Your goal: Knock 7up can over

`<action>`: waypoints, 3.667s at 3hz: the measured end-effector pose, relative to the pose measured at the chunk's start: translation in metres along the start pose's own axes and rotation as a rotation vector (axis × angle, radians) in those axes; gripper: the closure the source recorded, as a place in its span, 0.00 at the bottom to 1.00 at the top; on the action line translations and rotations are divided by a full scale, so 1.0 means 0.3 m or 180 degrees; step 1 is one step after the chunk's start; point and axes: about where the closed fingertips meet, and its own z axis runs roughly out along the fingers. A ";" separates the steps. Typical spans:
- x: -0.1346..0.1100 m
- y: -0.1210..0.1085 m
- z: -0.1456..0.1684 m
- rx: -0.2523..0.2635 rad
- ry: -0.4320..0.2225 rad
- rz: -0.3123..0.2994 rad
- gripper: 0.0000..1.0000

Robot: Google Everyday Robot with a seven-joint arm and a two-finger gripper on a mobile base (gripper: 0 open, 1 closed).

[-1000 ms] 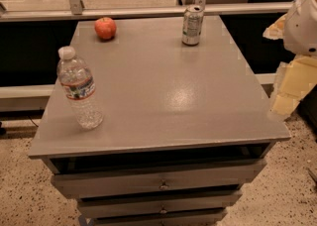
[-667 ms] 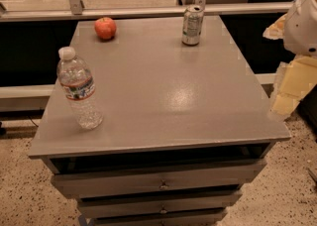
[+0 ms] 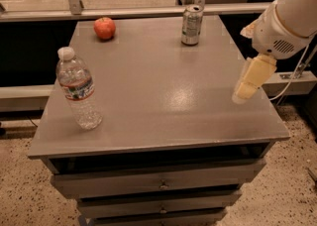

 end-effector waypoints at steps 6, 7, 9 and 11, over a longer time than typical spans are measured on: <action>-0.326 -0.763 0.496 0.0265 -0.2231 0.0674 0.00; -0.330 -0.796 0.527 0.0278 -0.2356 0.0693 0.15; -0.352 -0.775 0.490 0.0155 -0.2615 0.0645 0.62; -0.544 -0.531 0.405 -0.0493 -0.1994 -0.0367 1.00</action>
Offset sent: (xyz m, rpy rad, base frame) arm 0.2181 0.0179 -0.0282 0.3596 -0.1890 -0.1018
